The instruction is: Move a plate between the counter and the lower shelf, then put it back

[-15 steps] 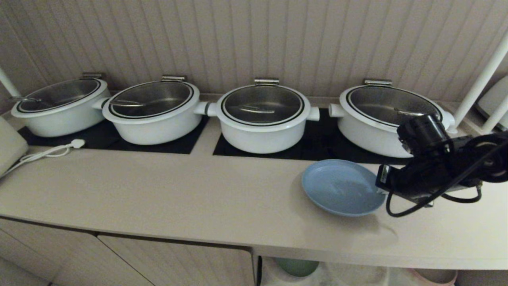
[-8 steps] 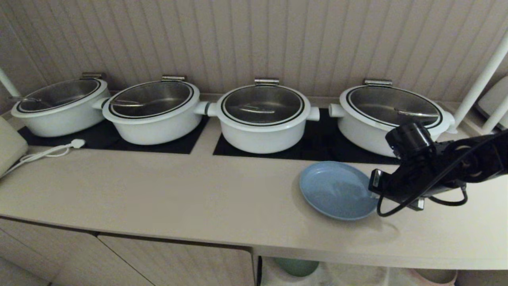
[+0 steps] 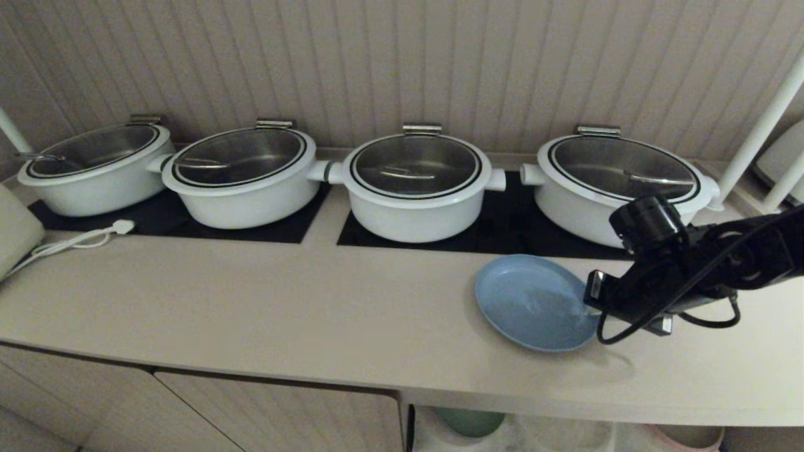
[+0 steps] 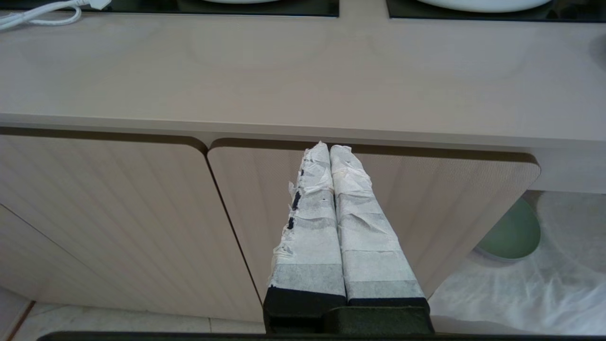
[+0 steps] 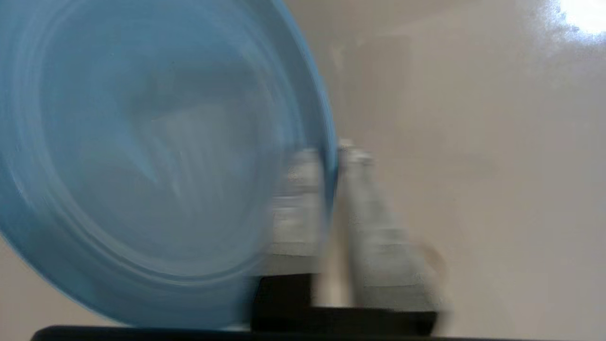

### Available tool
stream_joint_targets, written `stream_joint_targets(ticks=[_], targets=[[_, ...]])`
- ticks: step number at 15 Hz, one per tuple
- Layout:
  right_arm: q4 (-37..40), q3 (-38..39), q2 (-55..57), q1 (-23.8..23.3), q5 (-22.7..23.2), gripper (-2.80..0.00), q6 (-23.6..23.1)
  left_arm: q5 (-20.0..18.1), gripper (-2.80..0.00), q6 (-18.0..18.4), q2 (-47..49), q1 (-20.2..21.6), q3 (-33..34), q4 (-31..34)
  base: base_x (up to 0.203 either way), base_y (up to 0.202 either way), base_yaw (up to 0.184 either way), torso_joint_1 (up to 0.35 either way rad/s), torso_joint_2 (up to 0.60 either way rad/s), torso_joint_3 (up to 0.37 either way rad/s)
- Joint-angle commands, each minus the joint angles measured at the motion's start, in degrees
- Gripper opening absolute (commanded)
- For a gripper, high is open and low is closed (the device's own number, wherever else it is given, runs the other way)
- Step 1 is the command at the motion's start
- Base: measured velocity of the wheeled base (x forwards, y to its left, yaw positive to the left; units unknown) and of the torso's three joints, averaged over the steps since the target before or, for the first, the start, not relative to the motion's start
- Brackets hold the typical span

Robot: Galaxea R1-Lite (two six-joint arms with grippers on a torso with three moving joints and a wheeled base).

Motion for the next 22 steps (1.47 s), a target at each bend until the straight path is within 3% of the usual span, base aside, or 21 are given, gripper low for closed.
stream_joint_targets(ticks=[1,13,22], targets=[[0.0,0.1,-0.3,0.0,-0.1,0.0,0.2,0.0,-2.8,0.0,0.0,0.0,0.0,0.0,0.0,0.0,0.0,0.0,0.0,0.0],[0.4,0.9,-6.9,-0.6,-0.3,0.0,-0.6,0.0,-2.8,0.0,0.0,0.0,0.0,0.0,0.0,0.0,0.0,0.0,0.0,0.0],[0.2,9.7,-17.0,-0.6,-0.2,0.0,-3.3,0.0,-2.8,0.0,0.0,0.0,0.0,0.0,0.0,0.0,0.0,0.0,0.0,0.0]])
